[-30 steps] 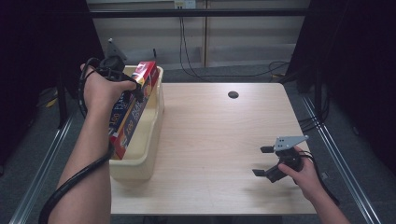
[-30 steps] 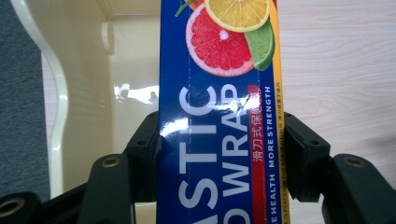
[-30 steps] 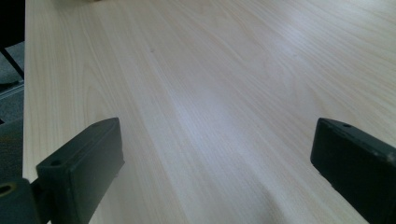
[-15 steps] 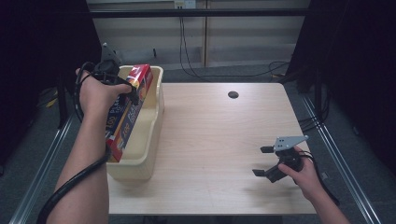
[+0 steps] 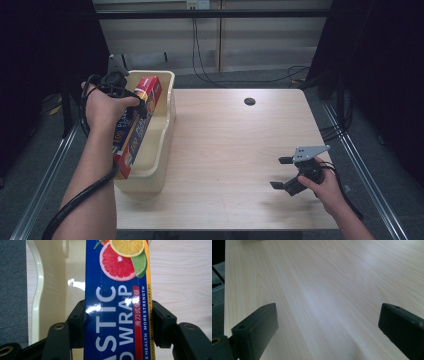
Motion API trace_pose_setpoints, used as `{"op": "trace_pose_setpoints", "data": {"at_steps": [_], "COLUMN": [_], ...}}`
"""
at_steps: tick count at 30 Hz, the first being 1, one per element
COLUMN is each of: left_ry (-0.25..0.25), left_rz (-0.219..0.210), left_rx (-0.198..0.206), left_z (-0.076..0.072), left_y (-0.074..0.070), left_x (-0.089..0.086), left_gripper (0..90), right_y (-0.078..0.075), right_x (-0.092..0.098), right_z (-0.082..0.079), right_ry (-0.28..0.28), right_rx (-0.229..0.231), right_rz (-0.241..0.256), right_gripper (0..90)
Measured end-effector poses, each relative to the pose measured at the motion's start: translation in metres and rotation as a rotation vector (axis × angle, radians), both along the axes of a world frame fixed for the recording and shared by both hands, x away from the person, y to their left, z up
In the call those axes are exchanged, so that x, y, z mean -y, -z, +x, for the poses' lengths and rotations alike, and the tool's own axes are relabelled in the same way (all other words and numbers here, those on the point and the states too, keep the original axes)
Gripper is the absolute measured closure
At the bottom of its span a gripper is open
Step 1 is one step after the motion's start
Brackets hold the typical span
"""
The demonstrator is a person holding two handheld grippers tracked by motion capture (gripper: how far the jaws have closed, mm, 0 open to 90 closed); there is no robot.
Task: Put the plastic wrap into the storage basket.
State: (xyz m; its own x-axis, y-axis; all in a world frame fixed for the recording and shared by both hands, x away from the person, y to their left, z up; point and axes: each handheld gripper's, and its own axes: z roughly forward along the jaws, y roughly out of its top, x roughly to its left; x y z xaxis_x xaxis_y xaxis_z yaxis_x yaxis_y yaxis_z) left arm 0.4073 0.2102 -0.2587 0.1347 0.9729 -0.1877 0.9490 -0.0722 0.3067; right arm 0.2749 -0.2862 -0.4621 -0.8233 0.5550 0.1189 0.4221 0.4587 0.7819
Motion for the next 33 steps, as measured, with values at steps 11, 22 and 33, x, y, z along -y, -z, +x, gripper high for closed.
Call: {"op": "trace_pose_setpoints", "data": {"at_steps": [11, 22, 33], "left_ry": [-0.011, -0.023, -0.024], "left_rz": [-0.002, -0.011, -0.012], "left_rx": [-0.031, -0.065, -0.079], "left_z": [0.0, 0.0, 0.001], "left_y": [0.01, 0.022, 0.031], "left_x": [-0.001, 0.0, 0.002], "left_gripper": [41.0, 41.0, 41.0], "right_y": [0.0, 0.0, 0.001], "right_x": [-0.001, -0.001, -0.001], "right_z": [0.0, 0.0, 0.0], "right_ry": [-0.005, -0.006, -0.004], "right_rx": [0.0, -0.001, -0.002], "right_rz": [-0.001, 0.0, -0.001], "right_gripper": [2.2, 2.2, 2.2]}}
